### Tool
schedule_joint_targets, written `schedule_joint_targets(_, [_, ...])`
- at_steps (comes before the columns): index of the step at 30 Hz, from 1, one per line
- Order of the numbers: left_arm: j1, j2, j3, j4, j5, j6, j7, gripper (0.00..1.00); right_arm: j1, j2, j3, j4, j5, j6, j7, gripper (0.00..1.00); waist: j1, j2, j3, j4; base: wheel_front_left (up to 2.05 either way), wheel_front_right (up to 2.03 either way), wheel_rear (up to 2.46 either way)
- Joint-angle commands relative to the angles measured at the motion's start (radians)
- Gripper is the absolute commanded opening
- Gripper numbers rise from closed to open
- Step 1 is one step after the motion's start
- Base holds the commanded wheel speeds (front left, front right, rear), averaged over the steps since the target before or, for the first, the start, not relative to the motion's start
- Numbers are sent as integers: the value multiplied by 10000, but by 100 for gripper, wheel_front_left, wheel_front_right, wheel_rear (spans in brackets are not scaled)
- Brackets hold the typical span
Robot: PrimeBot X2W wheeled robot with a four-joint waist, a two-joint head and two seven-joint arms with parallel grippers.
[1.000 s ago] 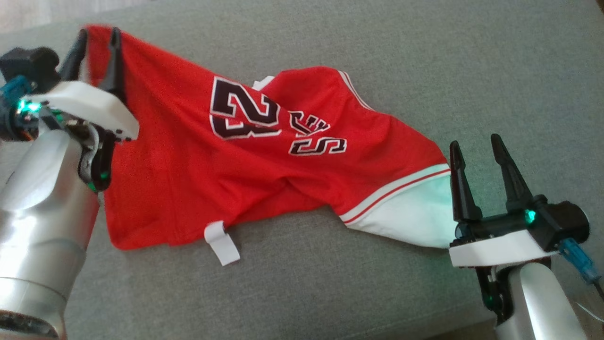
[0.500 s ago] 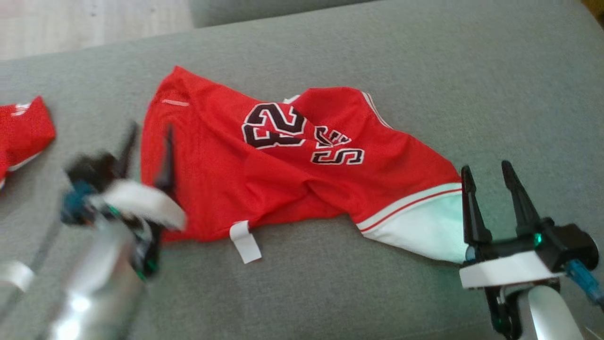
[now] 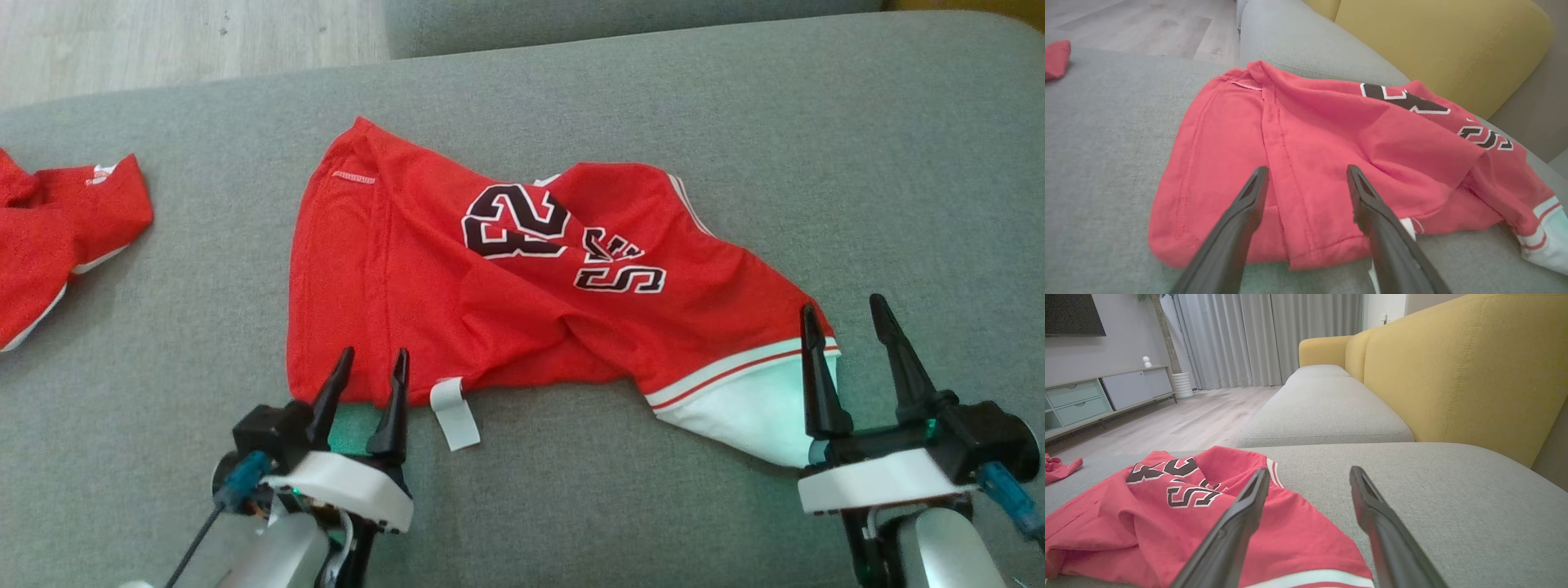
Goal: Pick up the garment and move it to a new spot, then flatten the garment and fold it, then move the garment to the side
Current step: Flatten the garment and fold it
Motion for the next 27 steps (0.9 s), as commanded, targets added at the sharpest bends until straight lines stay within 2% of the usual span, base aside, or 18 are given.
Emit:
schedule_joint_targets(1, [-281, 37, 235, -151, 56, 36, -116, 100, -76, -56, 239, -312, -77, -9, -109, 100, 0, 0, 20, -9, 0, 0, 0])
schedule_joint_targets(9, [-316, -130, 135, 771, -222, -133, 214, 100, -164, -56, 303, -338, -96, -9, -109, 100, 0, 0, 226, -182, 0, 0, 0])
schedule_joint_targets(17, [-388, -297, 61, 1100, -303, -276, 153, 100, -191, -56, 236, -322, -64, -9, -109, 100, 0, 0, 318, -289, 0, 0, 0])
schedule_joint_targets(20, [-345, -333, 27, 1070, -299, -297, 116, 71, -183, -56, 207, -305, -65, -9, -109, 100, 0, 0, 298, -309, 0, 0, 0])
schedule_joint_targets(26, [-220, -314, -148, 809, -124, -277, 58, 61, -172, -56, 143, -281, -56, -9, -109, 100, 0, 0, 252, -275, 0, 0, 0])
schedule_joint_targets(27, [-212, -303, -187, 758, -80, -269, 52, 55, -172, -56, 140, -277, -51, -9, -109, 100, 0, 0, 246, -265, 0, 0, 0])
